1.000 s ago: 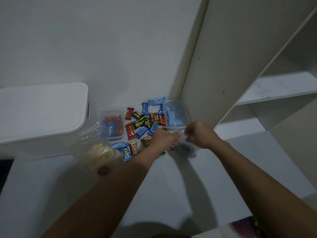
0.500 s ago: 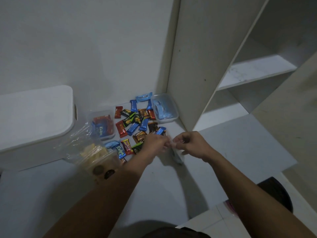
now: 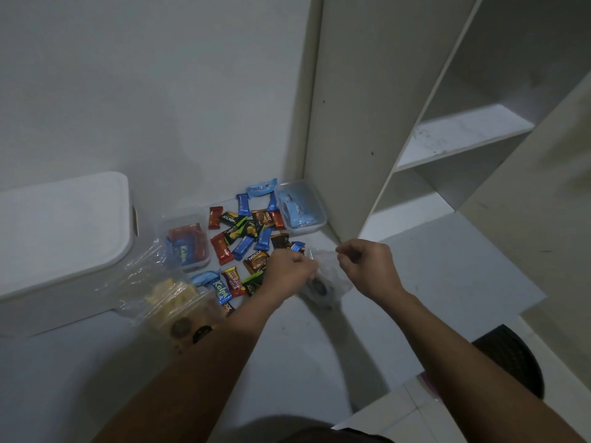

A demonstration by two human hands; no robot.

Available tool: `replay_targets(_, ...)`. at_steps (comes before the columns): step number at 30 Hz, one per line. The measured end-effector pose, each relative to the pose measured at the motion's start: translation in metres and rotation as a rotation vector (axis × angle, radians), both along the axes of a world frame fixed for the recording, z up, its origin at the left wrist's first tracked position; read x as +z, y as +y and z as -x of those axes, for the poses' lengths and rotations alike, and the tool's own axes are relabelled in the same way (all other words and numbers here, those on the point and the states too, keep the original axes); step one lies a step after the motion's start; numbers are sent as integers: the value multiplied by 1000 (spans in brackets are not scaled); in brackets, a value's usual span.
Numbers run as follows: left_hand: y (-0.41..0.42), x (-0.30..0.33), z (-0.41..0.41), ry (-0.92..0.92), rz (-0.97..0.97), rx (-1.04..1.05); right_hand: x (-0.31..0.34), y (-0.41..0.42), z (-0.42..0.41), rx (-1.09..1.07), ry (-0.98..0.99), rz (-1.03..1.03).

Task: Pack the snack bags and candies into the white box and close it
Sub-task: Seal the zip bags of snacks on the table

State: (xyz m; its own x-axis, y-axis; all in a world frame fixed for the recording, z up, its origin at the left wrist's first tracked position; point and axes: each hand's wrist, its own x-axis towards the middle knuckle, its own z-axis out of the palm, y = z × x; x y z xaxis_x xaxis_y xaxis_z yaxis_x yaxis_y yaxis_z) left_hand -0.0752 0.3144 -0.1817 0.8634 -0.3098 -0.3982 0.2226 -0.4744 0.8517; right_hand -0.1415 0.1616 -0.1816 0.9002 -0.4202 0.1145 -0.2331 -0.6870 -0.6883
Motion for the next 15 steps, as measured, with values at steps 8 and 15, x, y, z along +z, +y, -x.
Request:
replay_targets(8, 3, 1, -3, -151, 85, 60, 9, -4, -1, 122, -132, 153)
replay_targets(15, 4, 7, -18, -381, 170, -98, 29, -14, -6, 189, -70, 69)
